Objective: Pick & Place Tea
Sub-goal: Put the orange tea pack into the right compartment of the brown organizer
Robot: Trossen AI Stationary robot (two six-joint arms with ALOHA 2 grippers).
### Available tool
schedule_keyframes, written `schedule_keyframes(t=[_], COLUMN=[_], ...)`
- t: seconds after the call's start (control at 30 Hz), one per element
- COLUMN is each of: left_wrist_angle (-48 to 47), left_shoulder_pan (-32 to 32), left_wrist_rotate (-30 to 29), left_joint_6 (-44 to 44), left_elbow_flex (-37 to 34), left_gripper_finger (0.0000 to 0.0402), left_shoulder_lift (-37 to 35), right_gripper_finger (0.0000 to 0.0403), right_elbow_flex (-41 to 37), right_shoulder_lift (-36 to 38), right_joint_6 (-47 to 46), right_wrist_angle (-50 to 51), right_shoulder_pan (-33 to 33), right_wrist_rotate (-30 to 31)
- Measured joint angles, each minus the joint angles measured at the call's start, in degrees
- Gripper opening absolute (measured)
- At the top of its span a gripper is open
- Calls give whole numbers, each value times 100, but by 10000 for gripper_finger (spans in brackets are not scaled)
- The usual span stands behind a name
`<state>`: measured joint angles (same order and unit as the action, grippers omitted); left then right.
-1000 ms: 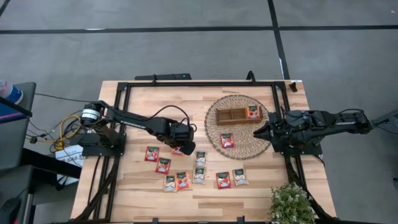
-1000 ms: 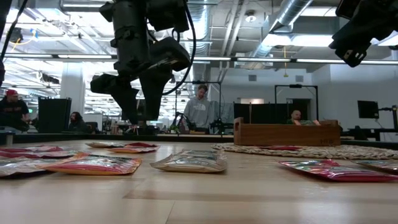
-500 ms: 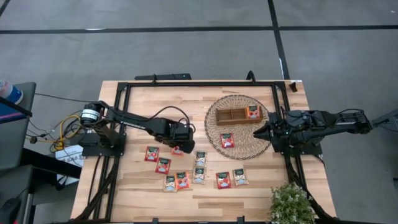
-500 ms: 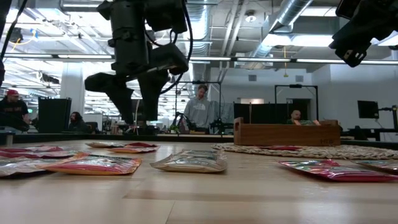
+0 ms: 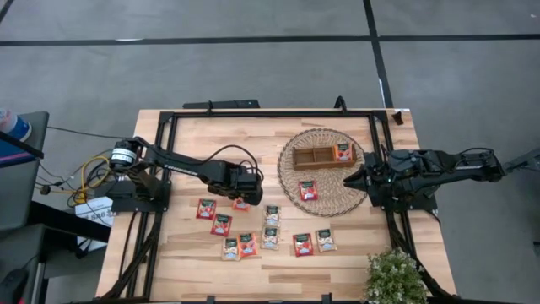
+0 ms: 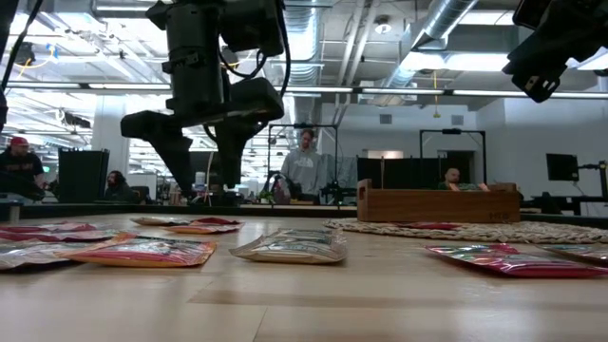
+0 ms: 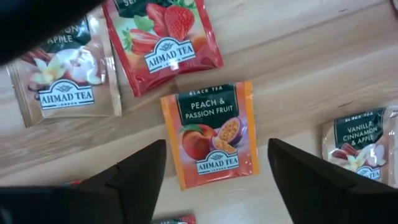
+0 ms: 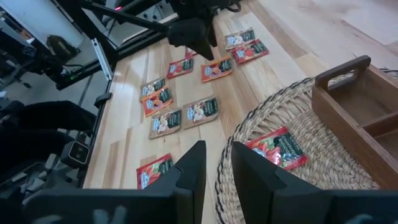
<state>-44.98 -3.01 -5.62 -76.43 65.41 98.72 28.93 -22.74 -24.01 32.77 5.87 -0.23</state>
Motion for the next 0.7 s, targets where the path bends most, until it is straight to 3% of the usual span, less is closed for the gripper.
schedule_keyframes(t=[0.27, 0.7], left_wrist_angle=[189, 345], left_shoulder_pan=[0, 11], left_wrist_rotate=[401, 326], left_joint_6=[53, -145], left_elbow_flex=[-4, -3], left_gripper_finger=[333, 335], left_shoulder_lift=[243, 525], right_gripper_finger=[67, 67], right_elbow_flex=[0, 0], right_shoulder_lift=[0, -1], right_joint_6=[-2, -22], right_wrist_angle=[-28, -79], right_shoulder_pan=[2, 2], right_wrist_rotate=[0, 2])
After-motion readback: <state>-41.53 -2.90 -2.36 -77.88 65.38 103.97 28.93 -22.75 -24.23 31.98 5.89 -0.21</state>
